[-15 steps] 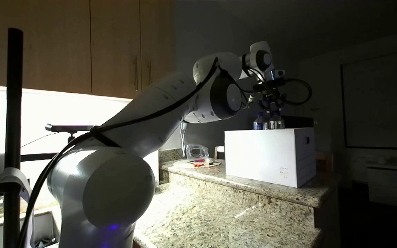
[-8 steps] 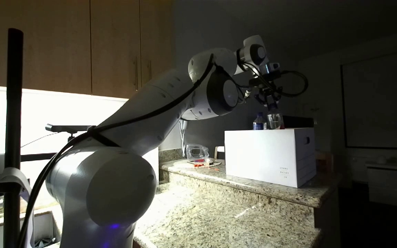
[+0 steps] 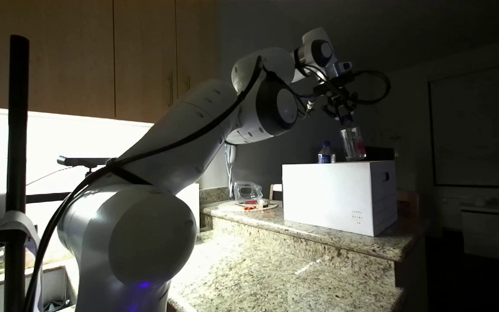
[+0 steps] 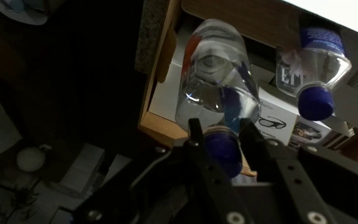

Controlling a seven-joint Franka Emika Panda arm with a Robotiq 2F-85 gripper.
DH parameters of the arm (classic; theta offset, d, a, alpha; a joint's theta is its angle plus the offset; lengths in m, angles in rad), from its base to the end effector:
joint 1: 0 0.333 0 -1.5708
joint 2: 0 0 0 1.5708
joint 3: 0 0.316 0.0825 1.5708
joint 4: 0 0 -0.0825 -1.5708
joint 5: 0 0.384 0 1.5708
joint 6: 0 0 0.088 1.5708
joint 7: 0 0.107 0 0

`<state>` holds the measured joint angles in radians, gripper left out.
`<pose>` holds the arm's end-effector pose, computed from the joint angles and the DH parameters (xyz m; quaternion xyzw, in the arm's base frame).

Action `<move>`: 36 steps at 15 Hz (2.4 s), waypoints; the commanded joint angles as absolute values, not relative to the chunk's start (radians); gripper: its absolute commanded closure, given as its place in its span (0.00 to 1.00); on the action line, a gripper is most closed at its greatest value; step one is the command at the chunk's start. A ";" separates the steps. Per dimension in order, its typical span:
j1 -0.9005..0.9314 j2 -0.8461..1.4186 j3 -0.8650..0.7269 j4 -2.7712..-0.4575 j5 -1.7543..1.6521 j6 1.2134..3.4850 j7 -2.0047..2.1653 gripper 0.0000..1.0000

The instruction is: Remove the bottle from the box

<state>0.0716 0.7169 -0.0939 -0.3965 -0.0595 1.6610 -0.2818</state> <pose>0.7078 0.0183 0.7164 0.9507 0.1381 0.2604 0.0963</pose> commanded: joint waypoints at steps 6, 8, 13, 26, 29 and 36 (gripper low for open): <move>0.094 0.606 -0.117 -0.433 -0.096 1.627 -0.298 0.84; 0.099 0.580 -0.121 -0.430 -0.101 1.589 -0.290 0.84; 0.122 0.524 -0.125 -0.422 -0.110 1.478 -0.306 0.84; 0.117 0.553 0.023 -0.380 -0.043 1.327 -0.432 0.84; 0.083 0.583 0.074 -0.378 0.022 1.321 -0.470 0.84; -0.005 0.643 0.156 -0.371 0.152 1.262 -0.529 0.84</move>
